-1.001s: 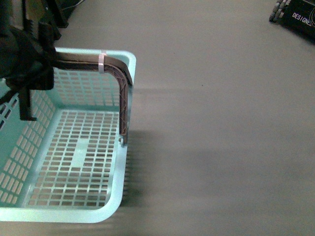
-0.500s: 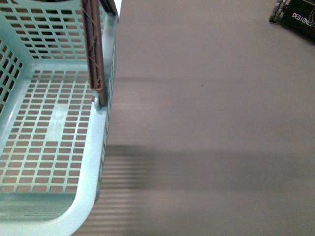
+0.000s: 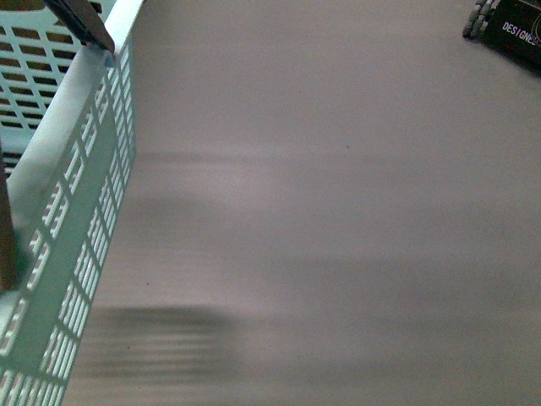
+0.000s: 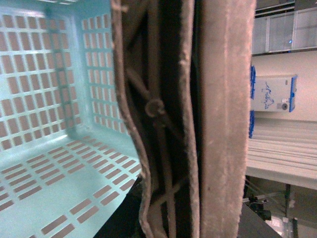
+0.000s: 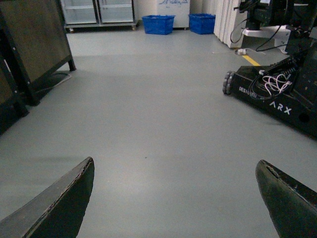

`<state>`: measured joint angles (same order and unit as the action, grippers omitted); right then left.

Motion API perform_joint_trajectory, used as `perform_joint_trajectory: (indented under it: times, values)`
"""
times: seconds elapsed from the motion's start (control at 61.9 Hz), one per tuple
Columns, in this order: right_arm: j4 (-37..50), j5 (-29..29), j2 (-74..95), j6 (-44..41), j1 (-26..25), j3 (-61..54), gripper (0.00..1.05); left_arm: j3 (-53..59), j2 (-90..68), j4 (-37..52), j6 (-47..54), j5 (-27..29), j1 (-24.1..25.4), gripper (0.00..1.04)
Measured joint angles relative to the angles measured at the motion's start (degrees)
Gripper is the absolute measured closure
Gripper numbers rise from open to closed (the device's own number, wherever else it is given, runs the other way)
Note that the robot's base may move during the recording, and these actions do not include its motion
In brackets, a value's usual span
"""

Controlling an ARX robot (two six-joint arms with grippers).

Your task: Pick mango and avocado into basket

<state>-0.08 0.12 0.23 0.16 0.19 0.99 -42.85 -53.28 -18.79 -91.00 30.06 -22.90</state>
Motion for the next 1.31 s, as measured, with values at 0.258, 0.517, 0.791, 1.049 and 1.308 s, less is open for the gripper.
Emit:
perform_joint_trajectory:
  times: [0.258, 0.517, 0.791, 1.049, 1.308]
  values:
    - [0.00, 0.00, 0.00, -0.02, 0.00, 0.00, 0.09, 0.00, 0.02, 0.02, 0.13, -0.42, -0.07, 0.88]
    - [0.00, 0.00, 0.00, -0.02, 0.00, 0.00, 0.09, 0.00, 0.02, 0.00, 0.13, -0.26, -0.09, 0.88]
    - [0.00, 0.02, 0.00, -0.02, 0.00, 0.00, 0.09, 0.00, 0.02, 0.02, 0.13, -0.26, -0.11, 0.88]
    - [0.00, -0.02, 0.00, -0.04, 0.00, 0.00, 0.09, -0.13, 0.02, 0.02, 0.13, -0.22, -0.11, 0.88]
    - [0.00, 0.00, 0.00, 0.00, 0.00, 0.00, 0.09, -0.17, 0.02, 0.02, 0.13, -0.24, -0.11, 0.88]
